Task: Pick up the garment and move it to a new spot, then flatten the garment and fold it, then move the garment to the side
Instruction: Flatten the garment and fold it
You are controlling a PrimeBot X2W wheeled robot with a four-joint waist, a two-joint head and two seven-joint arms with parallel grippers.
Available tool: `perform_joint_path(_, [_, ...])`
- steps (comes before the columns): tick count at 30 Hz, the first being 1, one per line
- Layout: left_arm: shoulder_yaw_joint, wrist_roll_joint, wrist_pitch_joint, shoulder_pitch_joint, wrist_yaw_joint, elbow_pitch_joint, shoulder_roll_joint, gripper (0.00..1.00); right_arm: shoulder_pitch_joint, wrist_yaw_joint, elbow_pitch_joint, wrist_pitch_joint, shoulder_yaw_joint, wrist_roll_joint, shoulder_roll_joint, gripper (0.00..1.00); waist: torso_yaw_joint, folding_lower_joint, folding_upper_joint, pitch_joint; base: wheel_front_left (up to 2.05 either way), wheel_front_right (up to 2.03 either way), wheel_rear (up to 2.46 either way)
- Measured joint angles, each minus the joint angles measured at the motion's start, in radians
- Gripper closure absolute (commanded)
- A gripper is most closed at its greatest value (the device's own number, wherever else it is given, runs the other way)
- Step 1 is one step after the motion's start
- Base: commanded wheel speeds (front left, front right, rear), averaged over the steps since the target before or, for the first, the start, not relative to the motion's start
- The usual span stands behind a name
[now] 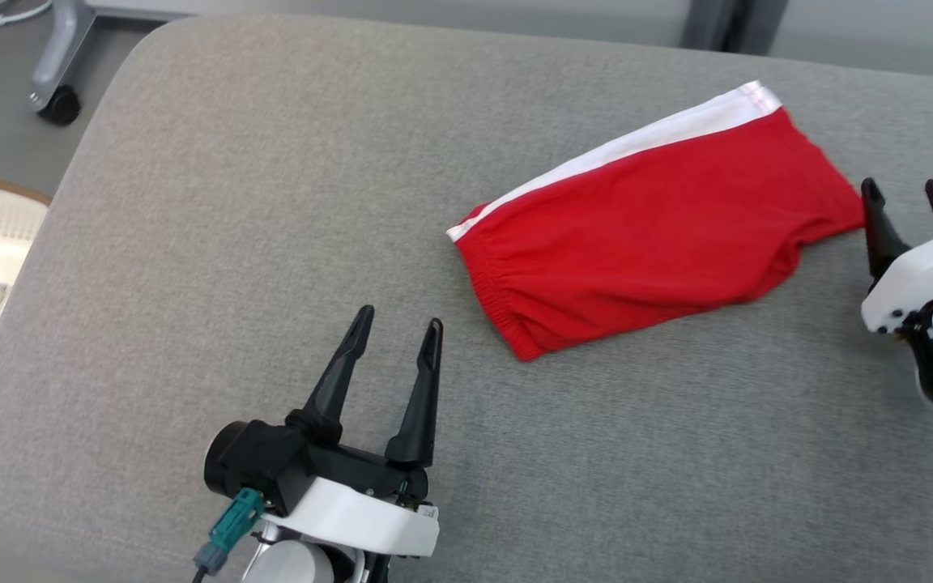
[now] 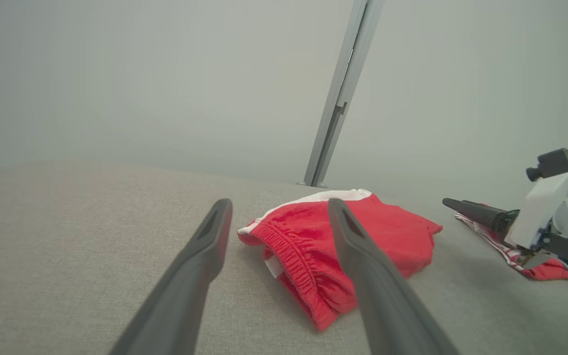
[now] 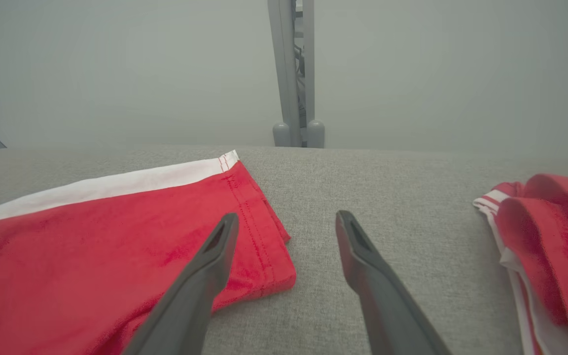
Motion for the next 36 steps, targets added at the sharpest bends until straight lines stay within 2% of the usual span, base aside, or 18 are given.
perform_joint_path(9, [-0.030,0.007,0.000,-0.033,0.002,0.003,0.001,0.00,-0.117,0.000,0.118,0.113,0.079,0.071,-0.029,0.00,0.067,0.0000,0.0000,0.062,0.00,0.00,0.00])
perform_joint_path(18, [-0.041,0.015,0.000,-0.052,0.006,0.008,0.000,0.00,-0.179,0.000,0.203,0.202,0.120,0.132,-0.038,0.00,0.094,0.0000,0.0000,0.083,0.00,0.00,0.00])
perform_joint_path(19, [-0.043,0.018,0.000,-0.056,0.006,0.011,0.000,0.00,-0.180,0.000,0.204,0.209,0.124,0.140,-0.038,0.20,0.096,0.0000,0.0000,0.082,0.00,0.00,0.00])
perform_joint_path(20, [-0.044,0.018,0.000,-0.057,0.005,0.011,0.000,0.00,-0.180,0.000,0.205,0.210,0.129,0.145,-0.039,0.54,0.098,0.0000,0.0000,0.081,0.00,0.00,0.00])
perform_joint_path(22, [-0.049,0.019,0.000,-0.058,0.004,0.015,0.000,0.00,-0.180,0.000,0.208,0.210,0.138,0.158,-0.040,1.00,0.101,0.0000,0.0000,0.079,0.00,0.00,0.00])
perform_joint_path(26, [-0.055,0.023,0.000,-0.058,0.003,0.019,0.000,0.00,-0.179,0.000,0.206,0.198,0.161,0.179,-0.043,1.00,0.105,0.0000,0.0000,0.074,0.00,0.00,0.00])
perform_joint_path(36, [-0.037,0.041,0.000,-0.055,0.004,0.022,0.000,0.00,-0.111,0.000,0.175,0.024,0.197,0.235,-0.018,1.00,0.052,0.0000,0.0000,0.046,0.00,0.00,0.00])
